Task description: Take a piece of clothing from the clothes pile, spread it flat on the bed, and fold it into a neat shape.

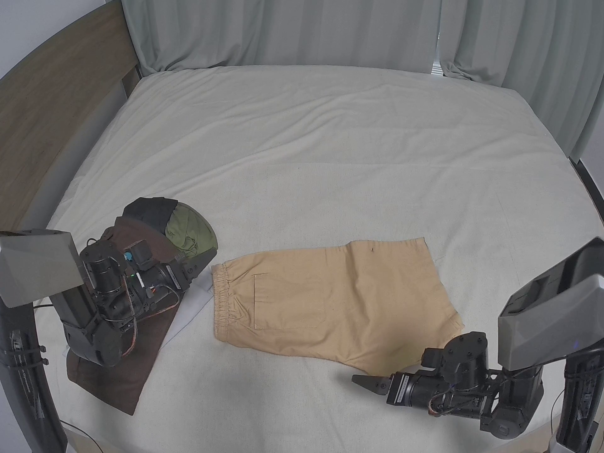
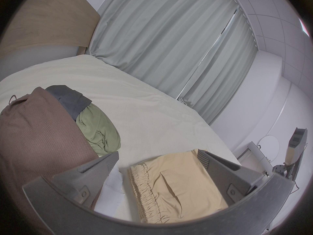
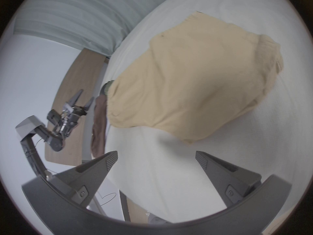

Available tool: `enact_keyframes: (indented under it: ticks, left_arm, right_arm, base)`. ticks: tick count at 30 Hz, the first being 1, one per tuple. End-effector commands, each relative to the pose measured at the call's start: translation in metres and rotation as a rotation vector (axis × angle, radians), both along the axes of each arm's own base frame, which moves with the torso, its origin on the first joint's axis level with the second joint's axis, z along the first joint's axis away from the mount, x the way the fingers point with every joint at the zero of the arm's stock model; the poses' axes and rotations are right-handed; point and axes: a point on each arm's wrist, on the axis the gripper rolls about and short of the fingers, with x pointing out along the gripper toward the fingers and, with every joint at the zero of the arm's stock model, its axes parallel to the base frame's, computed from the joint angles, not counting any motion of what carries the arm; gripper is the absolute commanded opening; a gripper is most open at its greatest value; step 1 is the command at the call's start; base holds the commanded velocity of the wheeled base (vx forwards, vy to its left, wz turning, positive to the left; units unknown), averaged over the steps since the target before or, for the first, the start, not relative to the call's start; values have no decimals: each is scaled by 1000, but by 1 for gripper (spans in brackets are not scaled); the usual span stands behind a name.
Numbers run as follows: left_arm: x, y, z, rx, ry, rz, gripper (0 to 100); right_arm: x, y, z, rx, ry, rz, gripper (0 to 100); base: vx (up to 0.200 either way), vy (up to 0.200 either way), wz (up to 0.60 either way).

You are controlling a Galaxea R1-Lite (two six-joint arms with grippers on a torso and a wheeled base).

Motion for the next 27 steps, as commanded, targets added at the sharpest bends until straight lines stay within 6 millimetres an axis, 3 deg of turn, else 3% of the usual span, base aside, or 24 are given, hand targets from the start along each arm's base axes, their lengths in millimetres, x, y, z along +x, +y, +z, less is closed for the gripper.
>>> enact_keyframes:
  ticks: [1,16,27]
  left_arm:
    - [-1,0,1,0,-2,-2,100]
    - [-12,-1,4,0,11,-68,100]
    - [-15,-1,-2,-11,38,-156,100]
  right_arm:
    - [-8,7,34,89,-91,59,100]
    - [1,5,79,188,-298,194,100]
    - [13,-24,97,211,-378,180,100]
  base:
    - [0,0,0]
    - [0,0,0]
    - [0,0,0]
